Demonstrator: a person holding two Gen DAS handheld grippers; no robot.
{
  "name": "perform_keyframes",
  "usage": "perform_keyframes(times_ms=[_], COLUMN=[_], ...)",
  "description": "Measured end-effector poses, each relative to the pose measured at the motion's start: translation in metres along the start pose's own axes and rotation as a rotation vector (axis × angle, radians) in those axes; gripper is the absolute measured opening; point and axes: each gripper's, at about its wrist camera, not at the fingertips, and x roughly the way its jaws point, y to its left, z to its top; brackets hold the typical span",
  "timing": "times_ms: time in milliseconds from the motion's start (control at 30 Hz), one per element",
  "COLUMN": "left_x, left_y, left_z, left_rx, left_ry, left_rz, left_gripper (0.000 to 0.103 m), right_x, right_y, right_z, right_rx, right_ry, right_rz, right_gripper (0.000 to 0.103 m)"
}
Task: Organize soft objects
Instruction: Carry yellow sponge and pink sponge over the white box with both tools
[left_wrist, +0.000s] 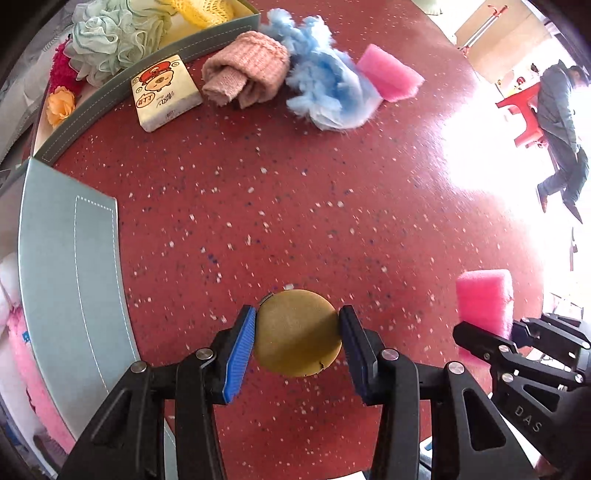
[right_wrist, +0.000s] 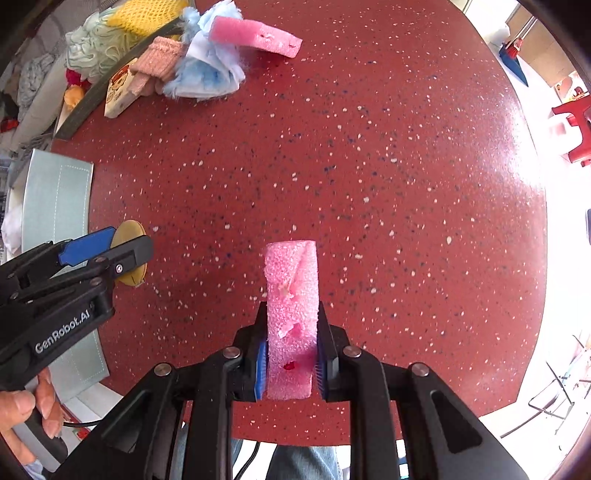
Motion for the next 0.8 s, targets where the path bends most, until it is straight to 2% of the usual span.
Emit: perform_keyframes(times_ms=[333, 367, 533, 667, 800], left_x=[-0.030, -0.030, -0.048, -0.064, -0.087], left_y=[-0.018, -0.017, -0.015, -0.012, 0.006], left_z=[-0.048, -0.065, -0.079, -0.082, -0.095], left_rx=[0.109, 0.115, 0.156, 0.184, 0.175], left_ry=[0.019, 0.016, -0.002, -0.042, -0.085], left_rz=[-0.100, -0.106, -0.135, -0.137, -0.151], left_gripper=[0.047, 0.047, 0.047, 0.047, 0.047], right_x=[-0.013, -0.012, -0.027, -0.036, -0.056], right_y=[0.023, 0.029, 0.047, 0.062, 0.066], right_z=[-0.062, -0.071, -0.095, -0.086, -0.057], right_rx=[0.000, 0.003, -0.008, -0.033, -0.064], right_ry=[0.022, 0.024, 0.014, -0.004, -0.029], right_rz=[-0.009, -0.005, -0.008, -0.022, -0.041], right_gripper=[0.022, 0.022, 0.022, 0.022, 0.022])
